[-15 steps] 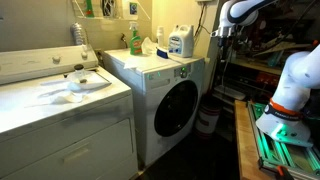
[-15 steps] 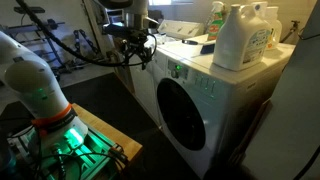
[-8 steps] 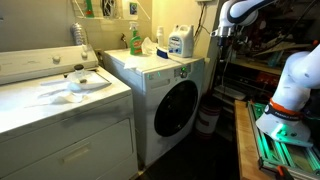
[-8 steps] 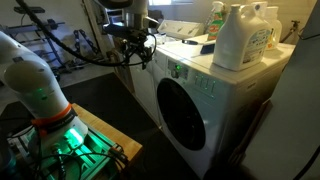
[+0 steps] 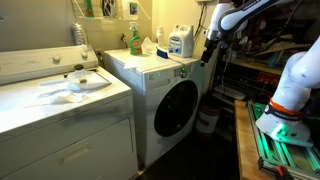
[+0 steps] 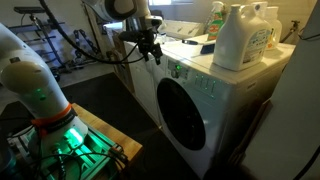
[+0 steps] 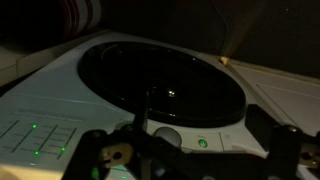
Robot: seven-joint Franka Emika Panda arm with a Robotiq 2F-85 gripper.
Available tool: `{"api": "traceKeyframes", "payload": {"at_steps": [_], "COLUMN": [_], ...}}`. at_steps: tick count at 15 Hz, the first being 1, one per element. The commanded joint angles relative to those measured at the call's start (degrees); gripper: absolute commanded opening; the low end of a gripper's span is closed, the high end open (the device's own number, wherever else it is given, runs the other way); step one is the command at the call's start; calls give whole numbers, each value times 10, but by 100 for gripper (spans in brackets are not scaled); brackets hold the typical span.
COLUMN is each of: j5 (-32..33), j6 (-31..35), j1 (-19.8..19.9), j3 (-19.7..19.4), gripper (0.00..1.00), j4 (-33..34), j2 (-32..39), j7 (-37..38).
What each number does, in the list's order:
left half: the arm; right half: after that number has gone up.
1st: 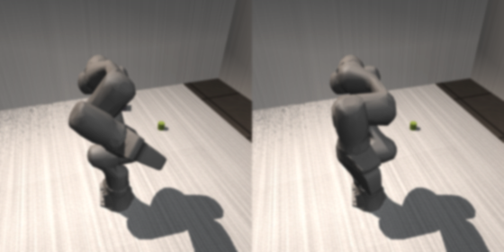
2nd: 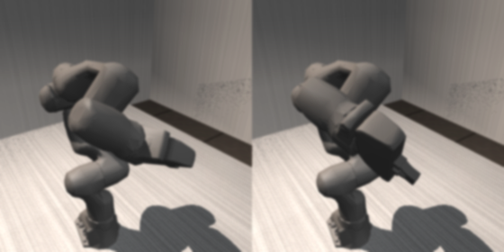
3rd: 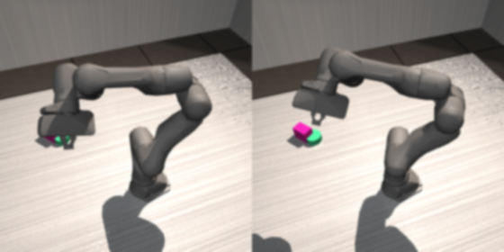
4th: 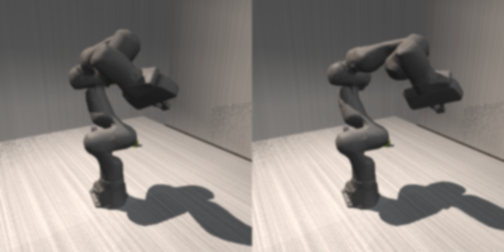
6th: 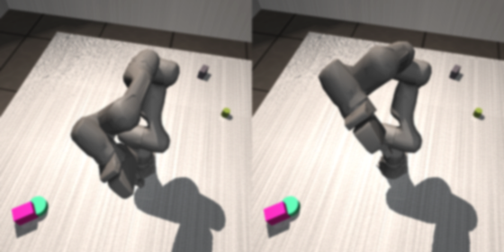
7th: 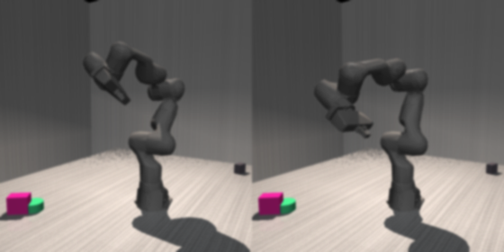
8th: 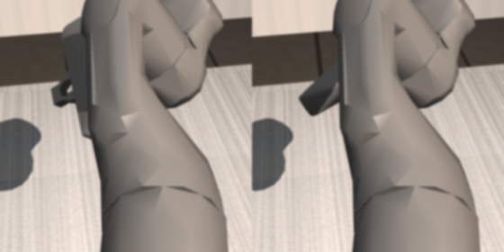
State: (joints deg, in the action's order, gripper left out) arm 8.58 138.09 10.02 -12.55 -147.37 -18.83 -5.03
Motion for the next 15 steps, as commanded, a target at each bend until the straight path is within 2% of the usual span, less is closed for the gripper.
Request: {"api": "traceKeyframes", "payload": {"at_steps": [1,4,5,6,10,11,12,15], "j5": [57,52,-2,32,29,36,53,75], "j6": [51,86,99,77,82,79,77,92], "j1": [35,30,13,22,20,18,22,19], "j3": [44,45,32,41,40,42,47,48], "gripper": [100,100,100,100,100,100,100,100], "j4": [3,18,30,9,16,31,47,82], "j2": [58,111,133,90,103,120,138,184], "j7": [119,148,113,125,125,117,149,165]}}
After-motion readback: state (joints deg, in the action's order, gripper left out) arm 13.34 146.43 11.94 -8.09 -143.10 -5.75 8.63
